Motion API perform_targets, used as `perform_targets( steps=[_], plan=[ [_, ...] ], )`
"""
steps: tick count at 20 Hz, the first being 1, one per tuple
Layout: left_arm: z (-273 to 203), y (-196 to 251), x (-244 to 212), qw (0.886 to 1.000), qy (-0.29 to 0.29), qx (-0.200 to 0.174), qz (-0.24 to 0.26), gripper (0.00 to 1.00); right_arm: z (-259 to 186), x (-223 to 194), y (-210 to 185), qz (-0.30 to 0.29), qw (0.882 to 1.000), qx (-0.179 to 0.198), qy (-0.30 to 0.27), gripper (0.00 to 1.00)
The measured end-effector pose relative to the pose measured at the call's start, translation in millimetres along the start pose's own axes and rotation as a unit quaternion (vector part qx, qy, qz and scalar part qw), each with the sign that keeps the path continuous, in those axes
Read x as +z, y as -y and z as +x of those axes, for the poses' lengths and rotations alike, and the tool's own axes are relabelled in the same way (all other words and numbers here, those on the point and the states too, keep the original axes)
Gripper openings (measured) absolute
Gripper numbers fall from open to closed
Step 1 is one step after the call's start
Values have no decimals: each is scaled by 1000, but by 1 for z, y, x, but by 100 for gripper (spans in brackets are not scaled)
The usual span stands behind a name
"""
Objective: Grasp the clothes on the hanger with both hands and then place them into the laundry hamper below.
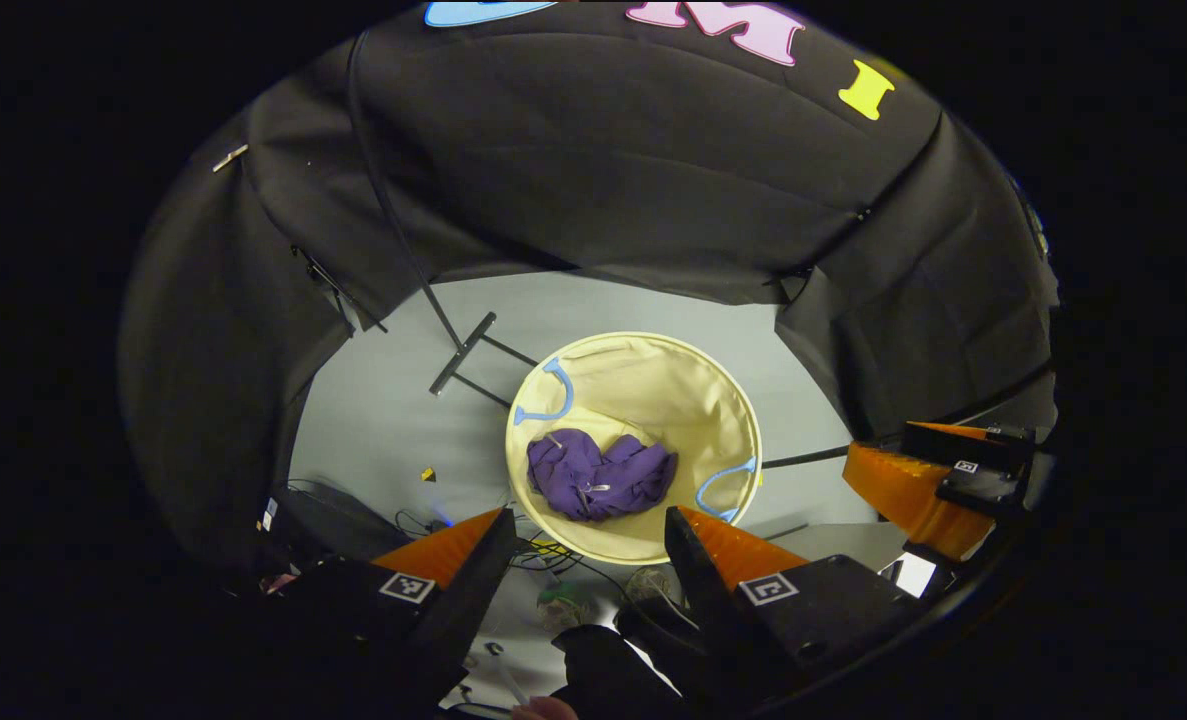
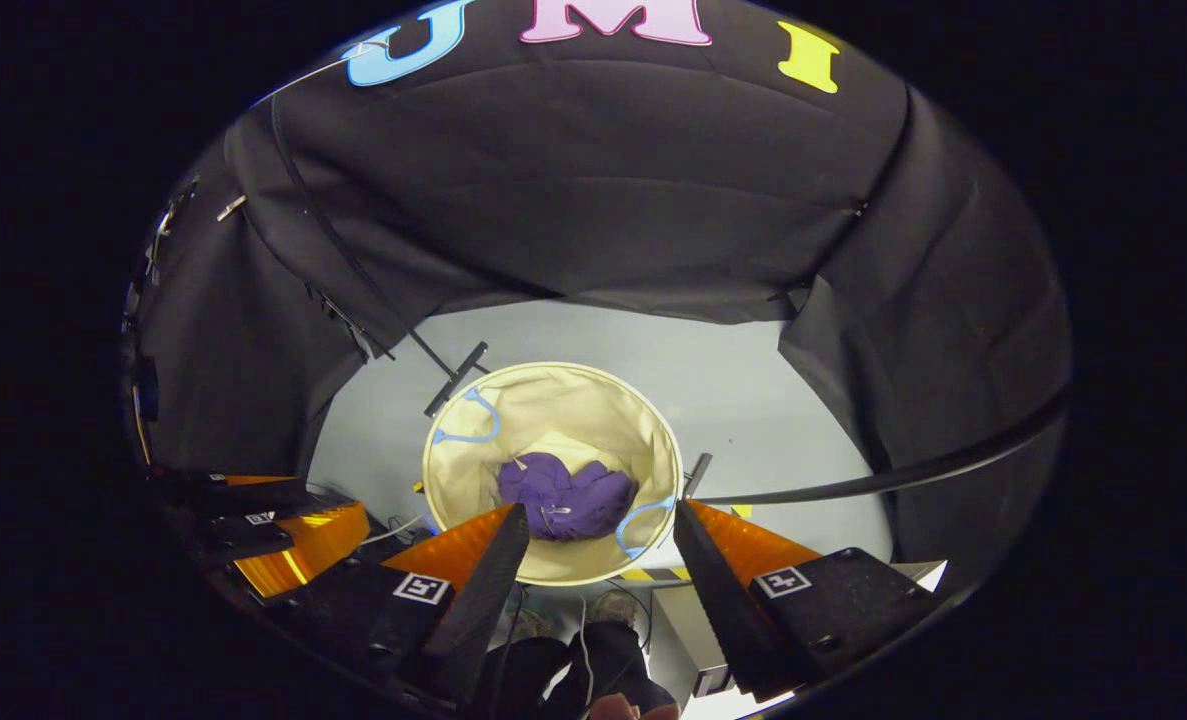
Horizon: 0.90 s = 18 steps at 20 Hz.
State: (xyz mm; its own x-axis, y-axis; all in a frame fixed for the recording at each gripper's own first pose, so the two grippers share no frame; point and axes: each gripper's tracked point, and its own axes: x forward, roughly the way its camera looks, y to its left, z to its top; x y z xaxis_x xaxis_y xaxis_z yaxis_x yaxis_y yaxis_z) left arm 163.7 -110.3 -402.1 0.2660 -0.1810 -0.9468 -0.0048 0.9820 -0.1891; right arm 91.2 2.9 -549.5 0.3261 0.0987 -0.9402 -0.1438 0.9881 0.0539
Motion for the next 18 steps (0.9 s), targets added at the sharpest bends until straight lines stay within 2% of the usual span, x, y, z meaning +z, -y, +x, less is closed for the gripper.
perform_targets(
  steps=[6,10,14,18],
  plan=[
    [-35,3,8,999,52,-7,11,94,-31,20,-8,1,998,0,56,94],
    [-74,7,26,994,110,-10,26,94,-81,31,-15,8,995,-6,103,94],
    [-134,10,49,982,184,-10,46,94,-123,49,-25,17,988,-5,153,94],
    [-195,8,69,962,266,-10,61,94,-175,69,-35,28,976,-12,214,94]
  ],
)
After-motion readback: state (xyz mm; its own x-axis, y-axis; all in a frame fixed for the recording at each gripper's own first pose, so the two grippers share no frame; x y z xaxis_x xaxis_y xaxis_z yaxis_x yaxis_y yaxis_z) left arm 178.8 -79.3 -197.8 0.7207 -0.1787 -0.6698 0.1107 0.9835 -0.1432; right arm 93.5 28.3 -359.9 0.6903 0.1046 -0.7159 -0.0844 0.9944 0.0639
